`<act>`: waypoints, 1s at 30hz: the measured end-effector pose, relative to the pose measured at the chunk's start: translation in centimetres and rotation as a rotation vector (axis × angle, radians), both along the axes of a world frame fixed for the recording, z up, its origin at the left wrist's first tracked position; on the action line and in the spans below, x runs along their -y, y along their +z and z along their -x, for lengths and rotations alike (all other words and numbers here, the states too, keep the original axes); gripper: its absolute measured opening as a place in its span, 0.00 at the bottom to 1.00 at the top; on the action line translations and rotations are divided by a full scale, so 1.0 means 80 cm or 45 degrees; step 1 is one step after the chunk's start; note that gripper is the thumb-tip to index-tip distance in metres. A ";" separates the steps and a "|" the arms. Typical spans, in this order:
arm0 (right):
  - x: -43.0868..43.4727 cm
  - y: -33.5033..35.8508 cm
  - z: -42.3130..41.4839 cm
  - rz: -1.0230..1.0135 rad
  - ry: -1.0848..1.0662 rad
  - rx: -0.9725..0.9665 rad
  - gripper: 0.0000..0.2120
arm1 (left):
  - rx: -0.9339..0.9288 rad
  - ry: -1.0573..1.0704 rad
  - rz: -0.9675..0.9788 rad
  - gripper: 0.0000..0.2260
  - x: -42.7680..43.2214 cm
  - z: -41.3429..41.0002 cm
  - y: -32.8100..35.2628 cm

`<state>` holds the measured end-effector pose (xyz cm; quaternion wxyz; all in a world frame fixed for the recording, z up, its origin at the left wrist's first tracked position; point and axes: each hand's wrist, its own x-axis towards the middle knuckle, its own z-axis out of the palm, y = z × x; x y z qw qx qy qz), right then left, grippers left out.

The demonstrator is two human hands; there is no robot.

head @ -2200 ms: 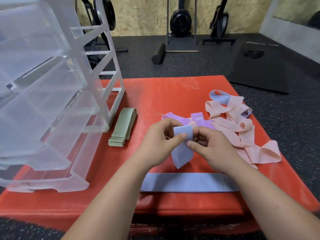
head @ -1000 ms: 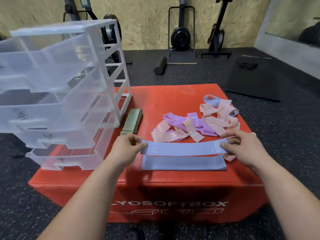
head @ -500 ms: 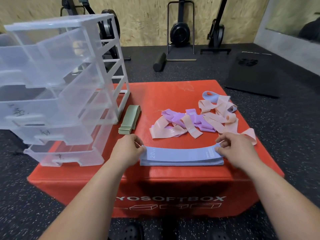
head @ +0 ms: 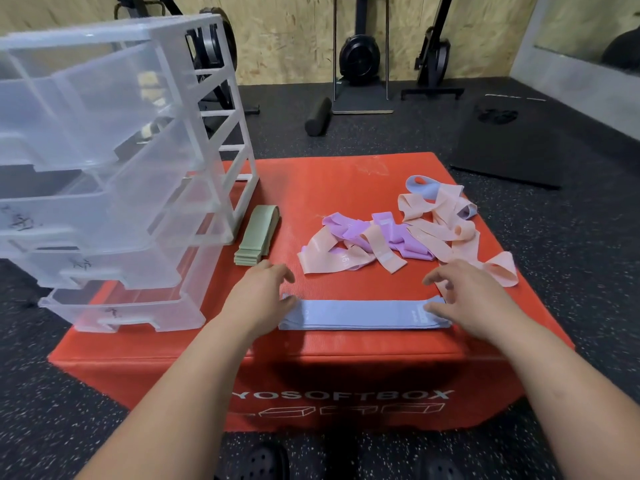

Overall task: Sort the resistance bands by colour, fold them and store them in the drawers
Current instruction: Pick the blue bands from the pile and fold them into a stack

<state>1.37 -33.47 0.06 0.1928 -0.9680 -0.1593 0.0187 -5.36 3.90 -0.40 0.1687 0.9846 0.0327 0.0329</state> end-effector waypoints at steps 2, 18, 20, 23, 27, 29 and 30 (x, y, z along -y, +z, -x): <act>0.004 0.007 0.001 0.089 0.176 -0.020 0.27 | -0.048 -0.193 0.007 0.25 -0.003 0.003 0.003; 0.013 -0.008 -0.005 0.218 0.251 -0.132 0.34 | -0.149 -0.369 -0.123 0.31 0.000 0.010 -0.003; 0.014 -0.010 -0.006 0.210 0.247 -0.119 0.32 | -0.144 -0.372 -0.132 0.31 0.000 0.008 -0.002; 0.015 -0.014 -0.007 0.200 0.249 -0.103 0.32 | -0.130 -0.376 -0.146 0.31 0.001 0.006 -0.001; 0.015 -0.008 -0.006 0.189 0.273 -0.092 0.33 | -0.101 -0.371 -0.121 0.34 0.000 0.007 -0.008; 0.013 -0.005 -0.007 0.147 0.293 -0.075 0.33 | -0.064 -0.404 -0.067 0.35 0.004 0.003 -0.010; 0.012 -0.002 -0.009 0.107 0.287 -0.064 0.31 | -0.033 -0.418 -0.037 0.35 0.008 -0.002 -0.010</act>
